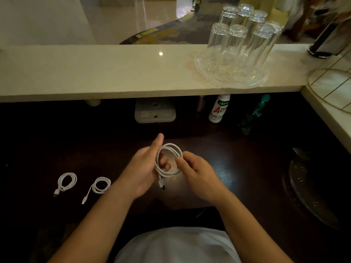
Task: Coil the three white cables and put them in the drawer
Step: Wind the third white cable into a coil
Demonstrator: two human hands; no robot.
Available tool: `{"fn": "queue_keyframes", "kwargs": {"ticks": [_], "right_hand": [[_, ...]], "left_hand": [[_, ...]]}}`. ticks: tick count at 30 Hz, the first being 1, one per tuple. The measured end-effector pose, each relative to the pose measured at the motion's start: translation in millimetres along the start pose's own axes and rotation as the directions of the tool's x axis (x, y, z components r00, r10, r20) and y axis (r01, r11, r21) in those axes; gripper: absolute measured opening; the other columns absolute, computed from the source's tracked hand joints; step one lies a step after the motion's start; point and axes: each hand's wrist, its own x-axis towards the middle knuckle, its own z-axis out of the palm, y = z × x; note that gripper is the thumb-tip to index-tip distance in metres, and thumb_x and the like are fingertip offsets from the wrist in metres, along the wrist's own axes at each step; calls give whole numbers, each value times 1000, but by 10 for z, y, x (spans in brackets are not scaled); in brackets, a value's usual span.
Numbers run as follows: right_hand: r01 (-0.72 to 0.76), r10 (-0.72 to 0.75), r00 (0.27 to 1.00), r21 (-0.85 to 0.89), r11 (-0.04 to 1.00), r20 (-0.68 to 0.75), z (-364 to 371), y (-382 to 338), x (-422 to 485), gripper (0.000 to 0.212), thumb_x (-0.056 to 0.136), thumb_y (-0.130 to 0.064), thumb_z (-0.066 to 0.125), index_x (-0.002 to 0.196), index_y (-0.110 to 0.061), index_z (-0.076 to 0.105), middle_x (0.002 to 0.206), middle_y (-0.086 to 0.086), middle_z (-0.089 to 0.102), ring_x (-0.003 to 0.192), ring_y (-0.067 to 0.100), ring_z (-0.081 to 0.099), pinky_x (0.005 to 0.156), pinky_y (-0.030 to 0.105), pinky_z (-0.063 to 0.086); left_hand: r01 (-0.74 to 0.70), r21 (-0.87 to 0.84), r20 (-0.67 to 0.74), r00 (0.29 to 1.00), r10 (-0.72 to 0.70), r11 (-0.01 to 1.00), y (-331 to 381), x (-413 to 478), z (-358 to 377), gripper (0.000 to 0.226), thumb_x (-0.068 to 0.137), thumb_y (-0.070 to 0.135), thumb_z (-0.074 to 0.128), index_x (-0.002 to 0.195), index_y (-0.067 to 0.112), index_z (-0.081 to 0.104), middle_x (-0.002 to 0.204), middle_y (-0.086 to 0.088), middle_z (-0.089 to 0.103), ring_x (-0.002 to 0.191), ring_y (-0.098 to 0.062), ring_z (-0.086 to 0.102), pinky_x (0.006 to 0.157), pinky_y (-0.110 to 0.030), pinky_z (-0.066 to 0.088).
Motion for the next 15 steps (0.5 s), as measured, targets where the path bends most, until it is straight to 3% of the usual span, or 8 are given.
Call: {"fn": "queue_keyframes", "kwargs": {"ticks": [1, 3, 5, 7, 10, 12, 15], "right_hand": [[22, -21, 1000, -64, 998, 24, -47, 7, 20, 30, 101, -27, 49, 74, -15, 52, 59, -12, 48, 56, 4, 43, 56, 27, 35], [66, -51, 995, -180, 981, 88, -137, 18, 70, 28, 101, -27, 49, 79, -10, 54, 63, -8, 49, 57, 7, 44, 58, 31, 37], [102, -66, 987, -245, 964, 148, -228, 3, 108, 29, 101, -29, 49, 80, -9, 54, 63, -6, 50, 56, 8, 43, 57, 30, 36], [122, -71, 978, -259, 958, 197, -307, -17, 121, 30, 101, -30, 49, 81, -8, 54, 65, -3, 51, 56, 8, 43, 56, 29, 36], [76, -46, 976, -134, 988, 214, -343, 1, 122, 30, 101, -30, 51, 81, -8, 54, 64, -3, 47, 56, 8, 40, 55, 29, 35], [-27, 7, 980, 100, 995, 199, -317, 28, 96, 30, 101, -31, 50, 81, -9, 54, 61, -7, 42, 55, 9, 36, 52, 29, 31], [-175, 63, 966, 459, 871, 249, -245, 29, 18, 27, 104, -30, 43, 87, -10, 52, 60, -9, 33, 55, 7, 27, 52, 24, 23]], "left_hand": [[-75, 206, 27, 997, 71, 976, 52, 3, -27, 37, 88, 49, 61, 72, 16, 63, 61, 0, 54, 61, -18, 54, 66, -36, 45], [-171, 543, 114, 985, 130, 822, 158, 9, -42, 22, 92, 36, 62, 85, 17, 68, 66, 4, 62, 66, -13, 62, 68, -33, 50], [-180, 645, 168, 981, 92, 743, 210, 23, -47, 22, 94, 37, 59, 92, 17, 67, 72, 5, 65, 70, -10, 64, 70, -29, 52], [-198, 627, 216, 973, 77, 753, 232, 22, -43, 32, 93, 47, 54, 89, 18, 67, 71, 5, 60, 68, -10, 57, 69, -28, 49], [-208, 513, 225, 969, 103, 833, 232, 17, -21, 42, 99, 44, 44, 64, 32, 64, 58, 7, 42, 61, -13, 40, 67, -27, 41], [-192, 369, 212, 970, 119, 910, 214, 18, 2, 47, 100, 38, 45, 55, 31, 57, 53, 6, 34, 59, -18, 33, 67, -30, 38], [-40, 29, 189, 981, 34, 999, 178, 28, 31, 42, 95, 30, 52, 54, 20, 49, 46, 4, 27, 55, -19, 25, 62, -31, 31]]}}
